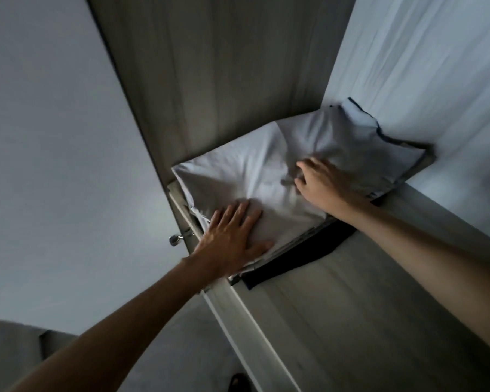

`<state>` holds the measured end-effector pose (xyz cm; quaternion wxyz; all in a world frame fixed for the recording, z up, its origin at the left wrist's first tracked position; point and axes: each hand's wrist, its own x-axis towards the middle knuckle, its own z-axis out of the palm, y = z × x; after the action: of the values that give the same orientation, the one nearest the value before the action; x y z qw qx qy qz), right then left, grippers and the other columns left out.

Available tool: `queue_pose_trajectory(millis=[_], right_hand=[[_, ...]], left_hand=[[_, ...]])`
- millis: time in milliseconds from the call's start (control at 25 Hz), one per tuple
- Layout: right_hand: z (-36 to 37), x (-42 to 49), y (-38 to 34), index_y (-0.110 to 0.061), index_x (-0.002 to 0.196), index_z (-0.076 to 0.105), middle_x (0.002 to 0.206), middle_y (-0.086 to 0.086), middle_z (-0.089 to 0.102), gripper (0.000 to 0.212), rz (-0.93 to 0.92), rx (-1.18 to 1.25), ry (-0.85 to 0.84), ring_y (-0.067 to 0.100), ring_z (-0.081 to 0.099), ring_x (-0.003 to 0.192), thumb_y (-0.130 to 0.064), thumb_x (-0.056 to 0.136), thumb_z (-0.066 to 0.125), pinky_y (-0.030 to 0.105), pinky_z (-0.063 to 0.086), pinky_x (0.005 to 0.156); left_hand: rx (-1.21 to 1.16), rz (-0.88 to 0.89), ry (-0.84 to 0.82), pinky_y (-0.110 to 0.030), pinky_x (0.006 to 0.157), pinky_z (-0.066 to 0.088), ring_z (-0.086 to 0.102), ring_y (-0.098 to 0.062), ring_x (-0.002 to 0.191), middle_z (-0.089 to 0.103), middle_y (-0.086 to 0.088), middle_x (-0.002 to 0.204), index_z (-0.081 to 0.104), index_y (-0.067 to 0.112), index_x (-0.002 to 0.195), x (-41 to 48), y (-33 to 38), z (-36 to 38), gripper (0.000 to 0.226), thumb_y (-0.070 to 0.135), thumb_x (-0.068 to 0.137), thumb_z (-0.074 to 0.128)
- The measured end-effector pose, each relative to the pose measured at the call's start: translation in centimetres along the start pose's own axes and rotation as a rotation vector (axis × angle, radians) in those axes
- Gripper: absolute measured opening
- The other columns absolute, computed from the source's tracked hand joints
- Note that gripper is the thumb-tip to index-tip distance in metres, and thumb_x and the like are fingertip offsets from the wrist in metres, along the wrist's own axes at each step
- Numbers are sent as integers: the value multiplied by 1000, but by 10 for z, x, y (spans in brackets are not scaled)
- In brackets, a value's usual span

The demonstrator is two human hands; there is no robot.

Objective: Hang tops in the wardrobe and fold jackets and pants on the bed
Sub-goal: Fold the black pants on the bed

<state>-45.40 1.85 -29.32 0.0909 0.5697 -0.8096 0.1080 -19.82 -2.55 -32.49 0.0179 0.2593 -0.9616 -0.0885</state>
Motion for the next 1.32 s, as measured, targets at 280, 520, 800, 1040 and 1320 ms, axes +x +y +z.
queue_pose_trajectory(millis=[280, 520, 800, 1040, 1320], right_hand=[[-43, -68, -261, -26, 109, 67, 112, 0, 71, 24, -379, 176, -237, 25, 65, 101, -31, 91, 51, 35, 53, 82], [-40, -155, -539, -22, 111, 66, 113, 3, 69, 26, -806, 181, -693, 25, 63, 101, -34, 92, 52, 38, 52, 87], [-4, -259, -798, -20, 120, 64, 124, 5, 65, 32, -1267, 64, -891, 27, 59, 114, -37, 96, 53, 36, 48, 95], [64, -291, -989, -16, 118, 65, 117, 5, 67, 33, -1523, -49, -1005, 24, 63, 105, -38, 96, 53, 40, 50, 95], [151, -291, -1230, -10, 117, 63, 115, 12, 65, 34, -1798, -170, -936, 30, 61, 106, -33, 94, 53, 38, 50, 92]], left_hand=[[-226, -352, 117, -38, 93, 50, 63, -24, 112, 66, 2, 125, 54, 25, 132, -191, -116, -43, 45, 50, 94, 54], [-384, -823, -47, -36, 96, 50, 65, -21, 106, 67, -2, 121, 56, 23, 129, -462, -217, -48, 43, 46, 92, 60], [-467, -1210, 68, -30, 83, 48, 66, -23, 97, 70, -8, 110, 61, 13, 122, -724, -256, -54, 37, 35, 93, 63], [-574, -1540, 121, -26, 84, 49, 65, -18, 99, 69, -5, 117, 57, 16, 129, -863, -321, -30, 44, 44, 94, 59], [-665, -1929, 212, -36, 88, 53, 66, -22, 100, 70, -5, 116, 60, 19, 121, -970, -451, -5, 38, 45, 94, 59]])
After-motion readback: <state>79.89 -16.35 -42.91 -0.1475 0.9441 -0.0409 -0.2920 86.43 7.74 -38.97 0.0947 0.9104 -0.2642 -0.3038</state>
